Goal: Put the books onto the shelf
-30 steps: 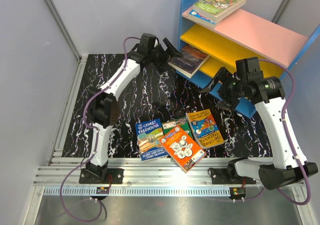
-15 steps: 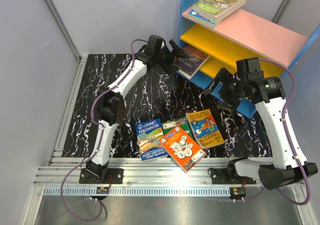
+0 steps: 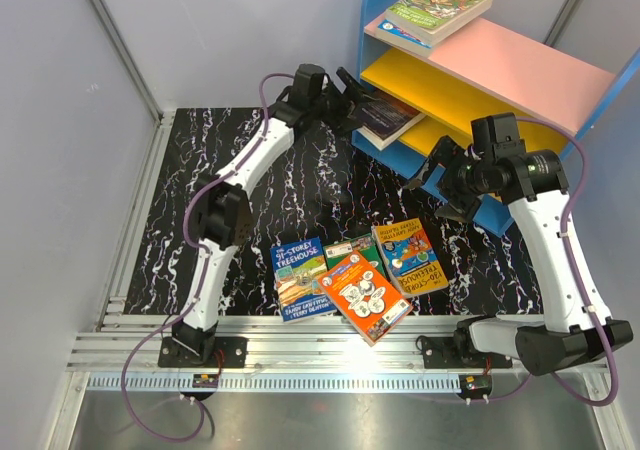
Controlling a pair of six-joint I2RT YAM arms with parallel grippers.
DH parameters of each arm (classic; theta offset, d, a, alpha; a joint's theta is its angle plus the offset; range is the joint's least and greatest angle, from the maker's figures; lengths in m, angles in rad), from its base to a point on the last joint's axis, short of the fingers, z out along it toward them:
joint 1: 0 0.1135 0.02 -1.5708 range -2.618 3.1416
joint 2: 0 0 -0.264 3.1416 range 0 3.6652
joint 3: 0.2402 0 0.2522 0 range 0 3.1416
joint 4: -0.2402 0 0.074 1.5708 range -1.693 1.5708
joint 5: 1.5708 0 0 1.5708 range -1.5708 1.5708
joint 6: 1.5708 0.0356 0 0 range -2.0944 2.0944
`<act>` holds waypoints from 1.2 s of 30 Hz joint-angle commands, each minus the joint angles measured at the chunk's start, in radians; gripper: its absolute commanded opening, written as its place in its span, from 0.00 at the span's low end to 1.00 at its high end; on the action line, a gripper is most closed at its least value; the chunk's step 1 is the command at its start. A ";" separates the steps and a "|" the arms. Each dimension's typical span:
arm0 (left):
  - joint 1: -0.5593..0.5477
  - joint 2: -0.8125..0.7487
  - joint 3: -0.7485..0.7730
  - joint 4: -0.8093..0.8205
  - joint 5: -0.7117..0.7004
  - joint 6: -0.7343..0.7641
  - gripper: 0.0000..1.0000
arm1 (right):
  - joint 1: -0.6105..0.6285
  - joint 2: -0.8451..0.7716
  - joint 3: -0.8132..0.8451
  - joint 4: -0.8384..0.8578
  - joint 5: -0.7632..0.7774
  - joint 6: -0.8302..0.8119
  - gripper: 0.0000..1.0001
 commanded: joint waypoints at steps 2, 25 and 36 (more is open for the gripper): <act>-0.004 0.060 0.071 0.154 -0.026 -0.070 0.99 | -0.009 0.008 0.034 0.016 0.003 -0.018 1.00; 0.068 -0.316 -0.400 0.185 0.000 0.105 0.99 | -0.014 0.016 -0.029 0.048 -0.038 -0.018 1.00; 0.047 -0.264 -0.472 0.366 0.025 0.079 0.86 | -0.014 0.018 -0.041 0.008 0.002 -0.039 1.00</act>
